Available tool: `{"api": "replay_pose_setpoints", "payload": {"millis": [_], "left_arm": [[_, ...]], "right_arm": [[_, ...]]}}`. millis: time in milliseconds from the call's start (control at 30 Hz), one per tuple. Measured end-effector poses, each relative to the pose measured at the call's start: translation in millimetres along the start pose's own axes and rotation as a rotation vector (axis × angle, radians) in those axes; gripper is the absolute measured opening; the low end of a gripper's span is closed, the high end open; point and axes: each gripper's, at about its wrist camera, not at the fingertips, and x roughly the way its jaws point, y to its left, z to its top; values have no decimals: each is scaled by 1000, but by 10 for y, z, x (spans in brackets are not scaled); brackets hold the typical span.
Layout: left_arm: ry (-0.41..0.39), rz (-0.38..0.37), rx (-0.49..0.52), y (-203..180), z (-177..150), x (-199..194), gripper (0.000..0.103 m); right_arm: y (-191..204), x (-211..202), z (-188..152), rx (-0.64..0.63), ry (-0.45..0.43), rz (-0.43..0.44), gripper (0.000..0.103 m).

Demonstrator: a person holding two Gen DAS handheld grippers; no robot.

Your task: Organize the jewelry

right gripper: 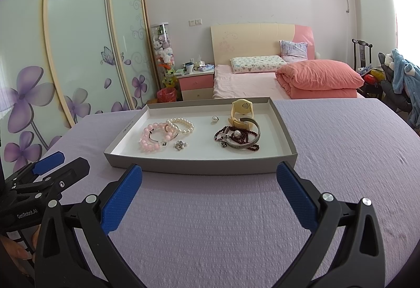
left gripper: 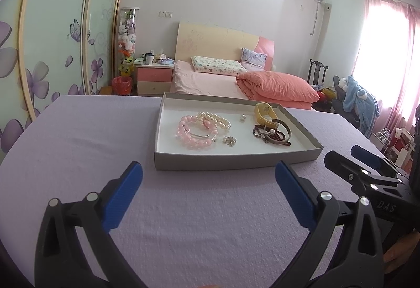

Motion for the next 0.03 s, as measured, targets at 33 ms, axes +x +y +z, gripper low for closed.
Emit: {"api": "replay_pose_setpoints", "payload": {"millis": [33], "left_arm": [[1,0,0,4,2,3,101]], "right_arm": [[5,1,-2,0,0,0,102]]}}
